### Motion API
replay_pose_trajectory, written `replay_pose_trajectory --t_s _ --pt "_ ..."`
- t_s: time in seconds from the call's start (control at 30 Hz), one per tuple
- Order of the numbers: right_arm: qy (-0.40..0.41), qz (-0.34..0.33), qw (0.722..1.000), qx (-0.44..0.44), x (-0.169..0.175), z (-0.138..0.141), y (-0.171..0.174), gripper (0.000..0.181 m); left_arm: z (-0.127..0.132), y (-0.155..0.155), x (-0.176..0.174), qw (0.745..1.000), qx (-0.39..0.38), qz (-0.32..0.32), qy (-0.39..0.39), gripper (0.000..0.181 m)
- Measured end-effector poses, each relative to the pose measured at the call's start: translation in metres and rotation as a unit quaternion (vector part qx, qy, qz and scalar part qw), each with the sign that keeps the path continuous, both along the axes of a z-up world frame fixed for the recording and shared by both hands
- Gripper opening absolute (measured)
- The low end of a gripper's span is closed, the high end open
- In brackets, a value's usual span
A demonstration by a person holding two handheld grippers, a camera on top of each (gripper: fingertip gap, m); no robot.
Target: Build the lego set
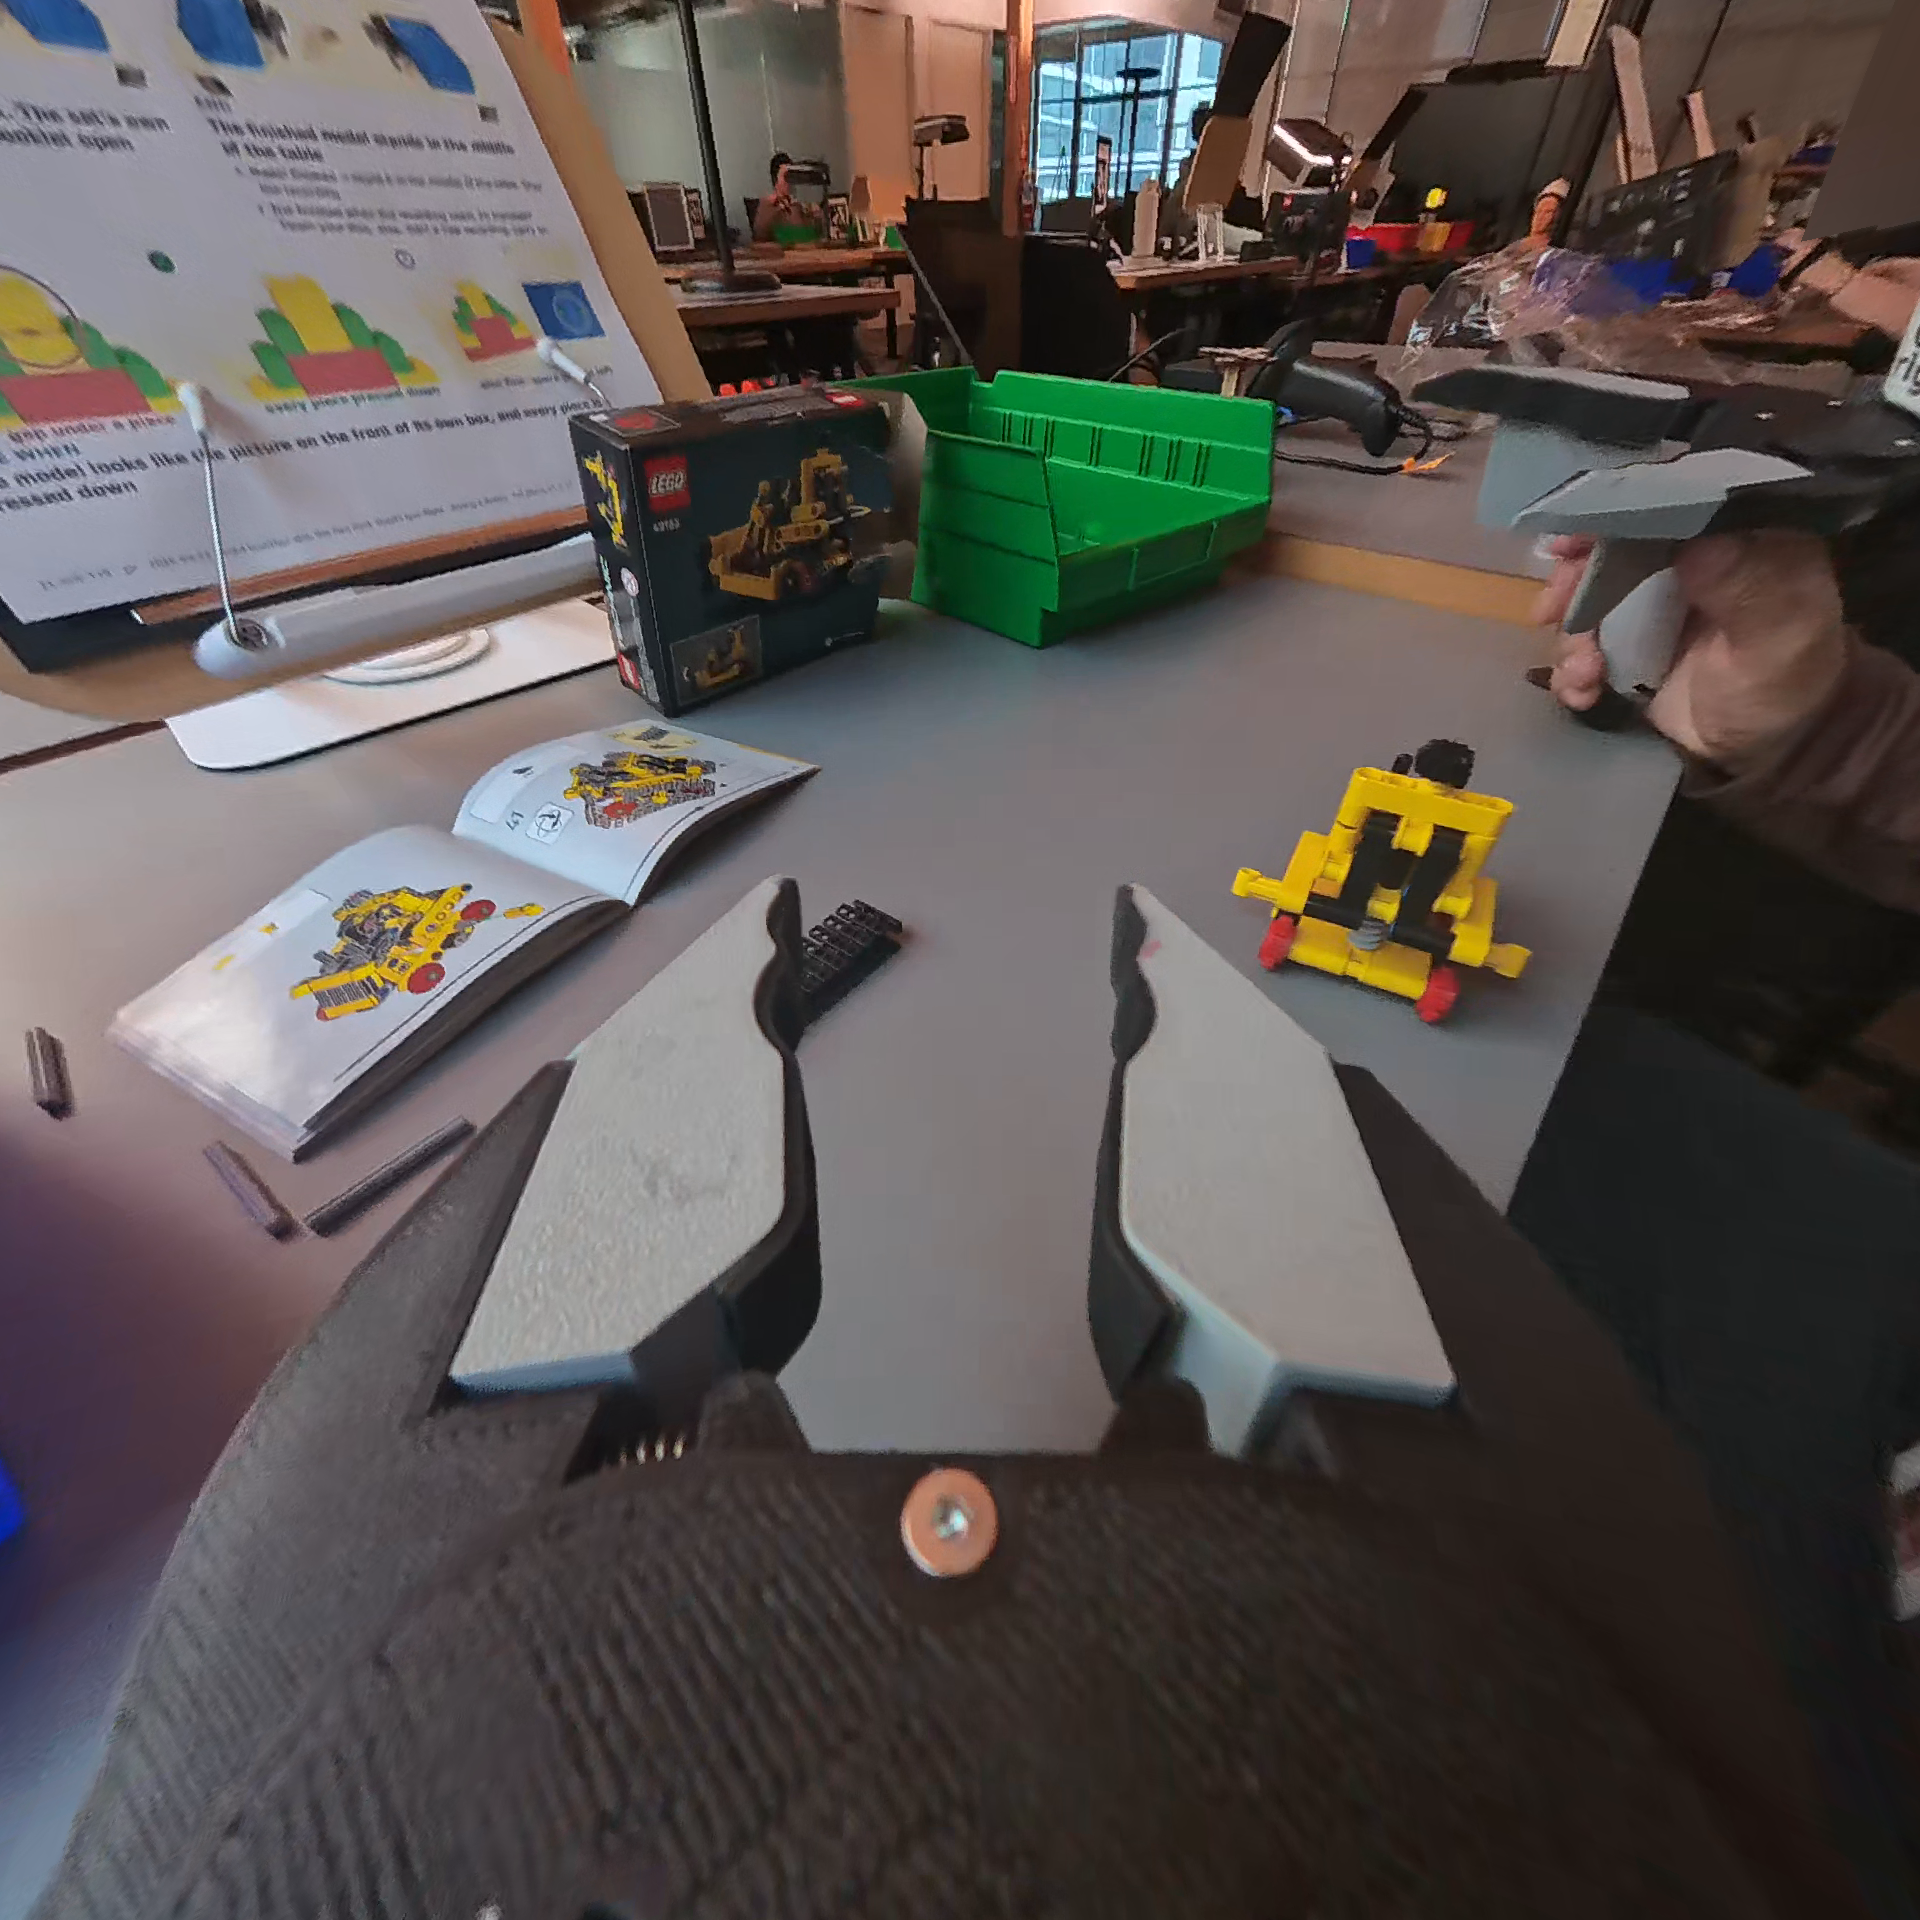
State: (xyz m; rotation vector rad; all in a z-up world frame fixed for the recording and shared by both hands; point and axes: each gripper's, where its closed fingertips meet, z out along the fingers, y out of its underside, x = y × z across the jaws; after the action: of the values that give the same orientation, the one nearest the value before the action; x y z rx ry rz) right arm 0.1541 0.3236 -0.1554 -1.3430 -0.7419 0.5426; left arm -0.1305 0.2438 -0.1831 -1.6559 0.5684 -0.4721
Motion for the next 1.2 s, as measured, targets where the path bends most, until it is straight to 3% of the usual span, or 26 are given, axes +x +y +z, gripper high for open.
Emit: replay_pose_trajectory --t_s 0.13,0.27,0.3,0.4,0.43,0.53,0.6,0.67,0.73,0.8,0.9,1.03,1.13,1.2 --pt "0.035 -0.013 0.999 0.008 0.006 0.009 0.004 0.143 0.007 -0.004 -0.002 0.999 0.009 -0.017 -0.03 0.058" --pt "0.007 -0.03 0.999 0.013 0.0 0.004 0.007 0.156 0.013 -0.01 -0.001 0.998 0.036 -0.027 -0.032 0.052" --pt "-0.007 -0.029 0.999 0.011 -0.002 0.0 0.007 0.151 0.011 -0.01 0.001 0.999 0.033 -0.028 -0.026 0.052" --pt "-0.012 0.056 0.998 0.01 -0.017 -0.001 -0.015 0.066 0.007 -0.005 0.0 0.999 0.013 -0.02 -0.024 0.052" --pt "-0.001 0.073 0.997 0.013 -0.017 0.002 -0.019 0.059 0.007 -0.004 -0.001 0.999 0.009 -0.019 -0.028 0.052" --pt "0.02 0.089 0.996 -0.017 -0.014 0.002 -0.017 0.078 0.008 -0.003 -0.004 0.999 0.01 -0.011 -0.034 0.051" --pt "0.043 0.134 0.989 -0.047 -0.017 0.003 -0.022 0.06 0.008 -0.005 -0.006 0.999 0.009 0.001 -0.036 0.05" --pt "0.081 0.183 0.976 -0.083 -0.016 0.007 -0.026 0.054 0.005 -0.014 -0.005 0.998 -0.016 0.012 -0.052 0.046" --pt "0.131 0.191 0.964 -0.129 -0.007 0.01 -0.015 0.064 -0.003 -0.036 0.002 0.994 -0.054 0.019 -0.094 0.041" --pt "0.174 0.23 0.942 -0.173 -0.002 0.014 -0.014 0.051 -0.021 -0.065 0.016 0.992 -0.077 0.017 -0.1 0.024" --pt "0.194 0.261 0.925 -0.196 -0.002 0.015 -0.018 0.048 -0.042 -0.1 0.029 0.991 -0.108 0.051 -0.052 0.026" --pt "0.198 0.286 0.913 -0.213 -0.005 0.015 -0.029 0.048 -0.039 -0.148 0.056 0.988 -0.122 0.061 -0.076 0.027" --pt "0.196 0.325 0.896 -0.231 -0.012 0.017 -0.057 0.049 -0.061 -0.187 0.073 0.982 -0.157 0.067 -0.083 0.028" --pt "0.17 0.36 0.887 -0.233 -0.024 0.017 -0.098 0.058 -0.079 -0.213 0.085 0.978 -0.181 0.065 -0.076 0.034"
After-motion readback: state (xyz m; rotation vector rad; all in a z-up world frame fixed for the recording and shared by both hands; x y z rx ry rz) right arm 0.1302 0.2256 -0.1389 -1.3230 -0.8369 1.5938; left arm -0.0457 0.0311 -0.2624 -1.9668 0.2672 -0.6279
